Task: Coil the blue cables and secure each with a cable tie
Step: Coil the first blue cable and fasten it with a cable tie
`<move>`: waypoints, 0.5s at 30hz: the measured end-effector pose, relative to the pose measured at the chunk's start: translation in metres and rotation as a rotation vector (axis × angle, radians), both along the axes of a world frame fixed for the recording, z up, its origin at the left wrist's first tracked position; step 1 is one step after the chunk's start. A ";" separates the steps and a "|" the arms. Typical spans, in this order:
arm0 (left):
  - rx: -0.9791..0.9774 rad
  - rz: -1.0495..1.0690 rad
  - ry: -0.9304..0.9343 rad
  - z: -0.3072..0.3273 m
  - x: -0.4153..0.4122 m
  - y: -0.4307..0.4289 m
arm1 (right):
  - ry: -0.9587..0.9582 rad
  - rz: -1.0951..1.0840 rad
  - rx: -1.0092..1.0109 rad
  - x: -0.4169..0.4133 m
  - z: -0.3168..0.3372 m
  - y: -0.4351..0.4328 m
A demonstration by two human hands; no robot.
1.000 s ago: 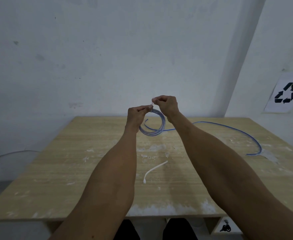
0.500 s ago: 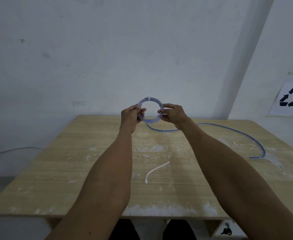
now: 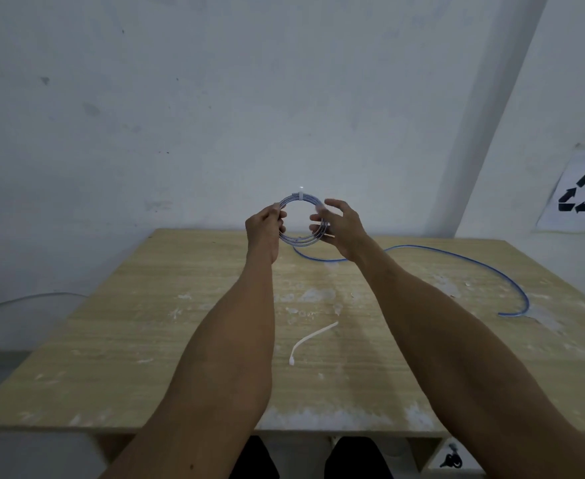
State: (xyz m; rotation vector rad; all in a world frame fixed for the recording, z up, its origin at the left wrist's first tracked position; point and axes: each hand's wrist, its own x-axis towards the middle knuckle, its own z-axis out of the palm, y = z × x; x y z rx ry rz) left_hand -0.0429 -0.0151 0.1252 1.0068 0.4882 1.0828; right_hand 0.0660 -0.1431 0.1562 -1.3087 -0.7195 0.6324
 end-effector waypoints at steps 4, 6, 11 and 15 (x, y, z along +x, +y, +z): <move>-0.028 -0.013 0.005 0.003 0.003 -0.002 | -0.169 0.007 -0.071 0.004 -0.006 -0.005; -0.016 -0.058 0.045 0.003 0.002 -0.001 | -0.202 -0.029 -0.091 0.007 -0.006 -0.006; -0.023 -0.001 0.042 0.002 0.003 0.002 | -0.244 0.006 -0.130 0.006 0.000 -0.006; 0.024 0.057 0.095 0.002 0.004 0.005 | -0.277 0.055 -0.174 0.004 0.004 -0.007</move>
